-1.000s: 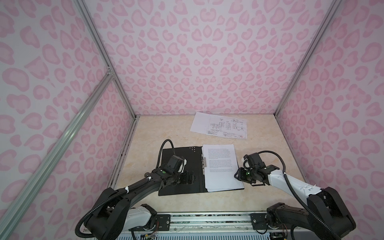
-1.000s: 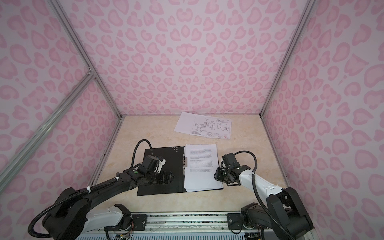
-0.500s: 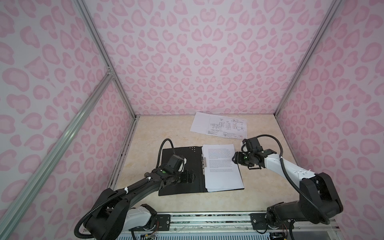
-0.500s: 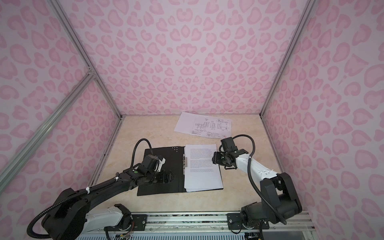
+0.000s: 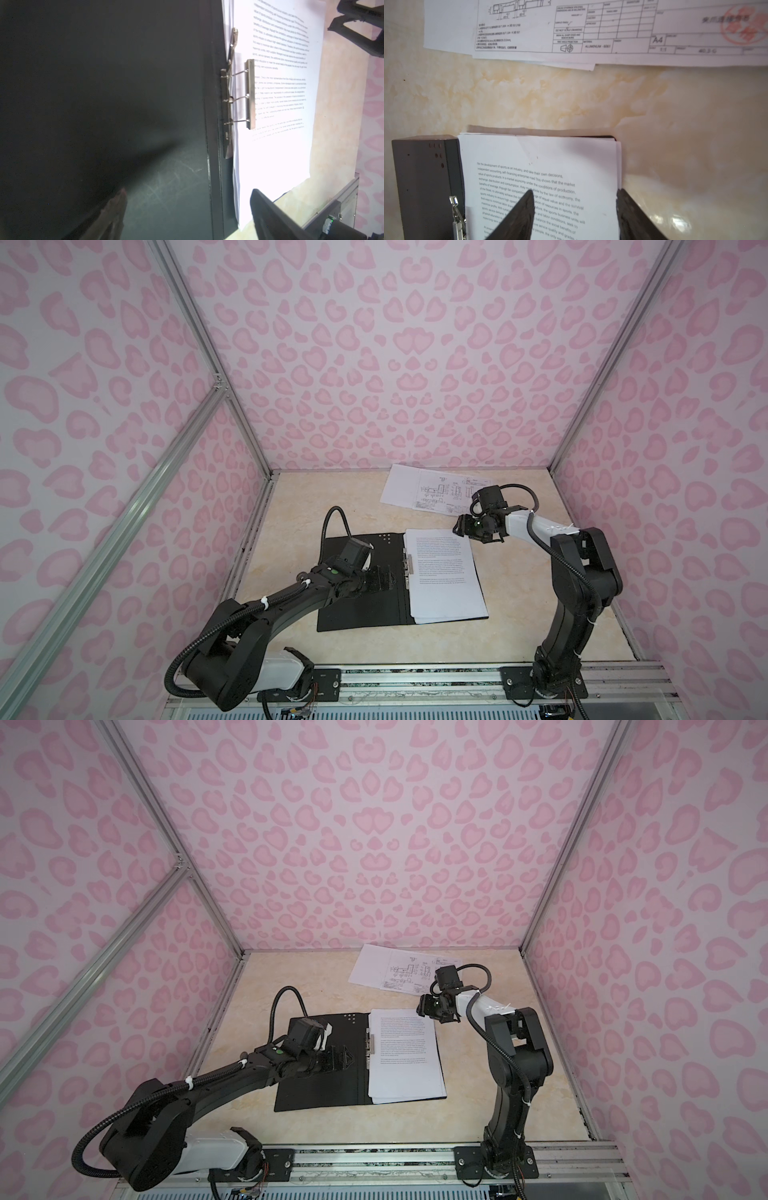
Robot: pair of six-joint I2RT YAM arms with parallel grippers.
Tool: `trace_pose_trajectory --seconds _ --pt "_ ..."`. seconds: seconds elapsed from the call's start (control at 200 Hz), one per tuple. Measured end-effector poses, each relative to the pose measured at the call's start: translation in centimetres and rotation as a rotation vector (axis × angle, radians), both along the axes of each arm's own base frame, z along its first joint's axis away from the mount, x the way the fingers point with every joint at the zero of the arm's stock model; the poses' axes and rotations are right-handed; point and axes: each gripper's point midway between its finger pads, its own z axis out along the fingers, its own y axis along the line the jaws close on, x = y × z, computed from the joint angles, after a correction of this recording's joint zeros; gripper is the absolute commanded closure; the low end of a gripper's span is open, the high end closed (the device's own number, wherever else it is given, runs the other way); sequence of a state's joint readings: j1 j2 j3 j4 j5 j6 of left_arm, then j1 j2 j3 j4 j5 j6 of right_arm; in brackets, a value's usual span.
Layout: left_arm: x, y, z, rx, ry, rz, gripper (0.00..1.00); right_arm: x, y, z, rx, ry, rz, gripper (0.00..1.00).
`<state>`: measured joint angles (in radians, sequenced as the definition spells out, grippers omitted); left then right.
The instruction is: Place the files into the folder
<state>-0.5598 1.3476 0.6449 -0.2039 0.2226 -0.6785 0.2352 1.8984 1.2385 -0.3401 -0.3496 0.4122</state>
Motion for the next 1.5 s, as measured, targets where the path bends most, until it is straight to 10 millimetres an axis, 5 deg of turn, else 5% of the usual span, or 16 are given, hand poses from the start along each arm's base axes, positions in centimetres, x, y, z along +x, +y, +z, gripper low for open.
trace_pose_trajectory --seconds 1.11,1.5 --pt "0.5 0.6 -0.2 -0.005 -0.008 0.032 0.06 0.2 0.7 -1.1 0.051 0.025 -0.026 0.41" --pt "0.5 0.5 -0.2 -0.011 -0.004 0.029 0.06 0.8 -1.0 -0.4 0.028 -0.002 -0.091 0.39"
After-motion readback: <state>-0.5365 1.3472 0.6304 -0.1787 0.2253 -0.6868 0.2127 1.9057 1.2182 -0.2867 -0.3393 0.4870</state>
